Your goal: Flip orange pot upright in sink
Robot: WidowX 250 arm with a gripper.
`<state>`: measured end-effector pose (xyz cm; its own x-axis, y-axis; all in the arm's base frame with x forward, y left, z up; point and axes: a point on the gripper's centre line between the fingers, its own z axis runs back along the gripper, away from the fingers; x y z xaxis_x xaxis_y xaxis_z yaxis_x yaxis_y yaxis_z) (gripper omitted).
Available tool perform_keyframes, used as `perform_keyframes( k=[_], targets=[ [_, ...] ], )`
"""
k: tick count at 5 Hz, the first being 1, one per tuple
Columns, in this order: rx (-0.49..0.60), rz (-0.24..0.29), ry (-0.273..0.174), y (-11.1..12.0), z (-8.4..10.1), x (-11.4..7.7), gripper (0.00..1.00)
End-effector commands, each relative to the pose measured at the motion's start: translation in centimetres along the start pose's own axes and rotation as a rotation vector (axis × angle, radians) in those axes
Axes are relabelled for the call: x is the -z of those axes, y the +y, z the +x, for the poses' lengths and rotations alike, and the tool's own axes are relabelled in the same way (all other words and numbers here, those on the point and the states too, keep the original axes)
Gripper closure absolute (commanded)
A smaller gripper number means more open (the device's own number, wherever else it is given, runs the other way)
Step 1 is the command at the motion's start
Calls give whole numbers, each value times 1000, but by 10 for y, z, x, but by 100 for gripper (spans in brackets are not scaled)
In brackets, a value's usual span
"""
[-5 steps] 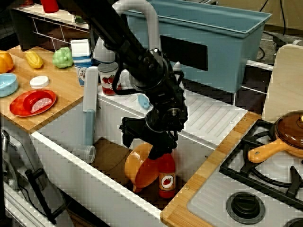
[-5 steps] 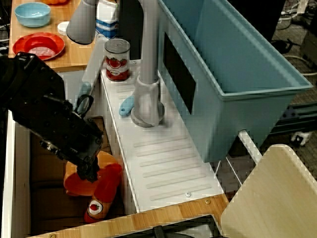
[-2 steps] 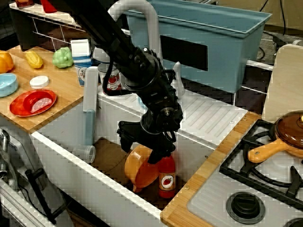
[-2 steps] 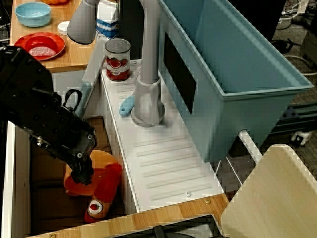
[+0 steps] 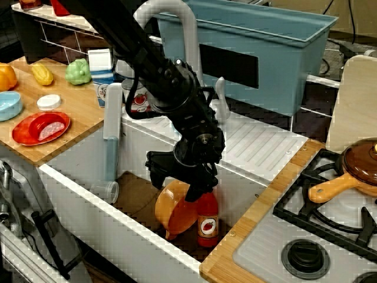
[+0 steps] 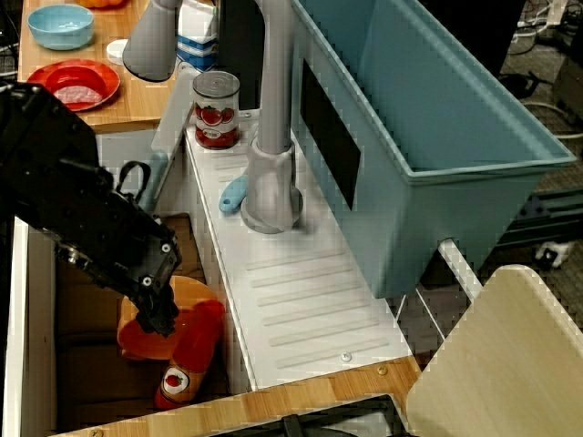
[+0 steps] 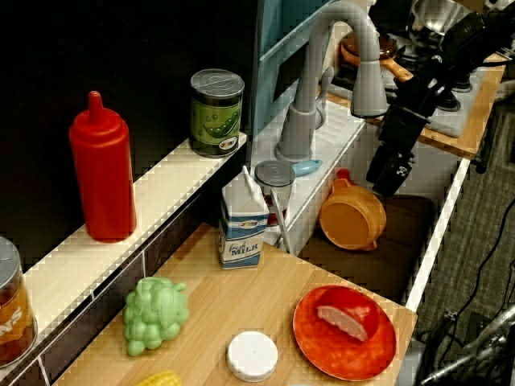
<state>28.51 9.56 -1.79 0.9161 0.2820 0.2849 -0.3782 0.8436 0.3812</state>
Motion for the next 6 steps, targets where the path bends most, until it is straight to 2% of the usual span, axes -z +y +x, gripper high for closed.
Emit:
perform_keyframes(
  k=[1, 3, 4, 5, 6],
  targets=[
    [-51, 3, -82, -5, 5, 15, 0],
    [-53, 0, -88, -6, 6, 16, 0],
    [-71, 27, -83, -5, 10, 22, 17],
    [-68, 53, -89, -4, 10, 28, 96],
    [-97, 89, -106, 3, 3, 35, 100]
  ],
)
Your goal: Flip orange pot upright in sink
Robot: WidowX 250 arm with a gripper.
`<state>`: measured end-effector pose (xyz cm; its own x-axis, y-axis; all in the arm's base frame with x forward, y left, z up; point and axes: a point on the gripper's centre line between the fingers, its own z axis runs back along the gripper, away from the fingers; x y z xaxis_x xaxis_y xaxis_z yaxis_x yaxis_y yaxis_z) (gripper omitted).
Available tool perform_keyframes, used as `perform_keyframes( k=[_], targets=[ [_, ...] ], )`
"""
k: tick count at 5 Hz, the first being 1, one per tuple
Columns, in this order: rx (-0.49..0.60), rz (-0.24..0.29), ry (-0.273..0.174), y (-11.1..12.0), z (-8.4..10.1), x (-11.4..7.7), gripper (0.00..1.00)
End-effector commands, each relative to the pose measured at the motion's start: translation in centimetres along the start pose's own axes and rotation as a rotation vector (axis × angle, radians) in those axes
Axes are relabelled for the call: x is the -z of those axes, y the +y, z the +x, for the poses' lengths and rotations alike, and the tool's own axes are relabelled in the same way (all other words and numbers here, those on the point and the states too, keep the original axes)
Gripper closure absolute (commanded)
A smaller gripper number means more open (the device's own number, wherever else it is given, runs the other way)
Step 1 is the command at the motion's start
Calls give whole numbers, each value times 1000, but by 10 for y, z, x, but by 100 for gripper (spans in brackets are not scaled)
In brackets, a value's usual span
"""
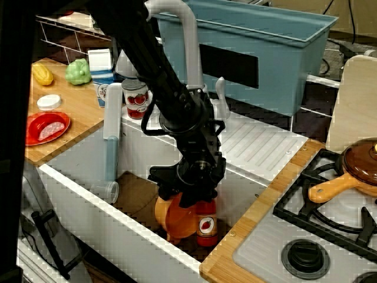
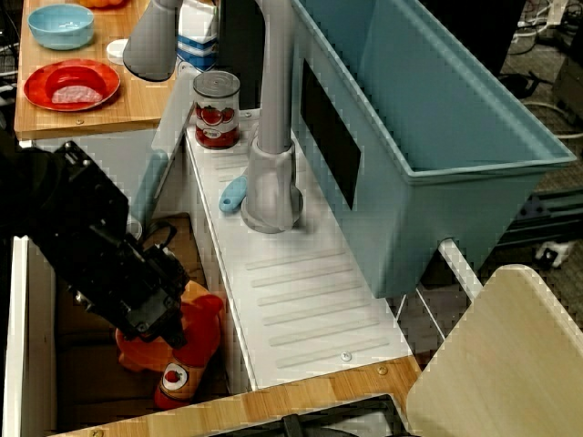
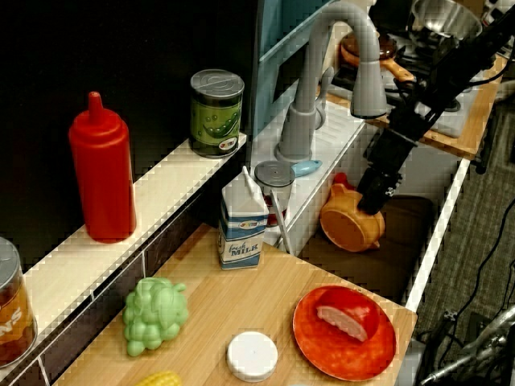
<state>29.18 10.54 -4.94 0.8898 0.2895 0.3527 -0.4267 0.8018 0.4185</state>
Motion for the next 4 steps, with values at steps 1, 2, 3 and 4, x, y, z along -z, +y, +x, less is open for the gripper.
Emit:
perform_keyframes(
  k=[1, 2, 3, 4],
  targets=[
    [-38, 40, -24, 14, -1, 4, 100],
    [32, 33, 54, 26, 6, -5, 100],
    [70, -3, 144, 42, 18, -14, 100],
    [61, -31, 232, 64, 33, -21, 100]
  ],
)
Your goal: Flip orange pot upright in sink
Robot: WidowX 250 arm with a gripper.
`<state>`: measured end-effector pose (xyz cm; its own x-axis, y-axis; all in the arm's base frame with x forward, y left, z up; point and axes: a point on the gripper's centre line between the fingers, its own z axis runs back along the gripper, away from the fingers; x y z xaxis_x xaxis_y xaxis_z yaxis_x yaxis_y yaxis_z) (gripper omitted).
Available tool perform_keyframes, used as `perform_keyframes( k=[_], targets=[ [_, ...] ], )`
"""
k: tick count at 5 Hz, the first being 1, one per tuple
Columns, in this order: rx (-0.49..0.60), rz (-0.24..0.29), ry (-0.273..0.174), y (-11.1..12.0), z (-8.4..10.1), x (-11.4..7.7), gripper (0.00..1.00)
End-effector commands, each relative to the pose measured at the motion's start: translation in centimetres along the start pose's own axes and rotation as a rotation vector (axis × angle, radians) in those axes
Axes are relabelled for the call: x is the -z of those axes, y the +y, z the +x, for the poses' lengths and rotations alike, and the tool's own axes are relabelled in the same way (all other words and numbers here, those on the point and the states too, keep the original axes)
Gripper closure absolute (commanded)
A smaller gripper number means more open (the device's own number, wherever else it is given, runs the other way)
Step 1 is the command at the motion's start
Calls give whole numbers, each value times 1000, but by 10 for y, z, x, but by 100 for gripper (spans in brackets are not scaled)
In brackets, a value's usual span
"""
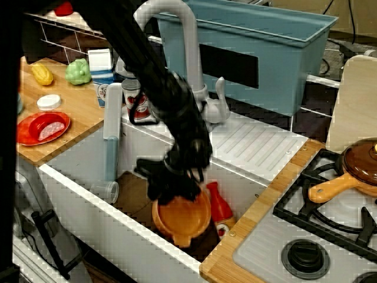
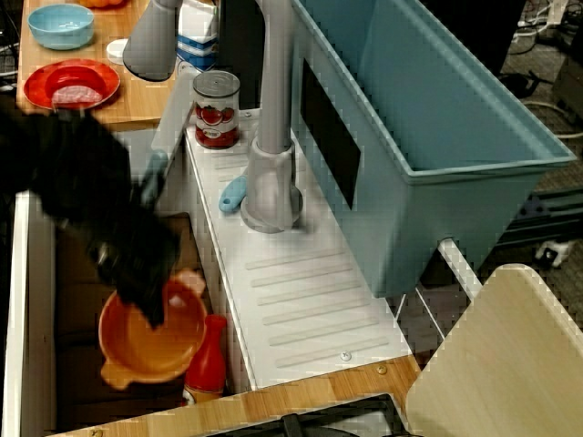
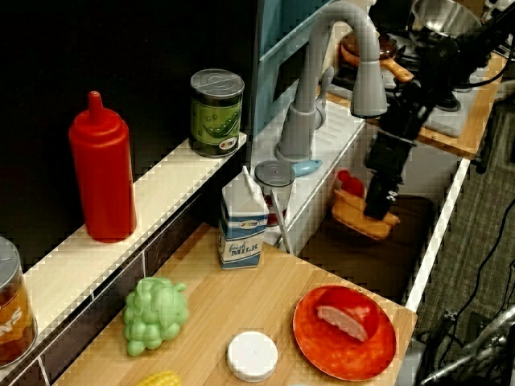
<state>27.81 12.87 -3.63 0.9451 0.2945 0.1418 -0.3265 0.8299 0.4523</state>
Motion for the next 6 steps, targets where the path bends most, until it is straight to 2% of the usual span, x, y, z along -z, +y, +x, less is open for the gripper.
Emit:
perform_keyframes(
  k=[1, 2, 3, 4, 5, 6],
  targets=[
    [-37, -65, 107, 45, 31, -24, 100],
    [-1, -95, 164, 46, 30, -23, 100],
    [103, -173, 264, 40, 22, -21, 100],
    [189, -168, 325, 32, 13, -17, 70],
    [189, -168, 325, 32, 13, -17, 0],
    [189, -168, 325, 32, 13, -17, 0]
  ],
)
